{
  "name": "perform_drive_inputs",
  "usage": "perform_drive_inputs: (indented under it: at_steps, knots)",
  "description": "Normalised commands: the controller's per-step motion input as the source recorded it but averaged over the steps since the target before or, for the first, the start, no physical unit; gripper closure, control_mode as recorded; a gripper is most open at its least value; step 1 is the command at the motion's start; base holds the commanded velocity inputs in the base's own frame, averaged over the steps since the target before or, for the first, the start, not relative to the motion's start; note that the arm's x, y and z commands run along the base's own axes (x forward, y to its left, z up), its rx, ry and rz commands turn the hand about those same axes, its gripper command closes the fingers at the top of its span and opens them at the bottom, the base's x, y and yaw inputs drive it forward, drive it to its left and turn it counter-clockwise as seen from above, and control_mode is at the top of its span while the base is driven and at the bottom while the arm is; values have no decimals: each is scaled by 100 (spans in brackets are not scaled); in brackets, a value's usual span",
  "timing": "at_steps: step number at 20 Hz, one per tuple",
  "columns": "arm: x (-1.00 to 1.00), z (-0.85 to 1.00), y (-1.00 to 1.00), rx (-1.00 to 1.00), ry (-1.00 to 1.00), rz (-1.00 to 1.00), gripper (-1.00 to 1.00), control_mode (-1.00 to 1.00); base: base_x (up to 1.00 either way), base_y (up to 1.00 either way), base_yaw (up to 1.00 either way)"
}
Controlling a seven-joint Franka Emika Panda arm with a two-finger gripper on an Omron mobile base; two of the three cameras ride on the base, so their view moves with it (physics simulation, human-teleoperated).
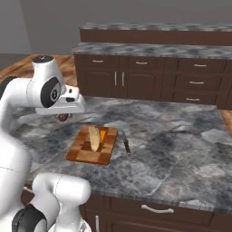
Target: Retrieve the sausage and cheese from the fridge and place them on the cutting board on the counter.
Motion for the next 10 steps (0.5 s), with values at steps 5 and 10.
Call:
perform_drive_inputs:
  at_steps: [5,10]
  knots:
    - [72,-77,4,0,1,6,100,-100,0,0,0]
    - [83,-78,0,0,4,8,100,-100,0,0,0]
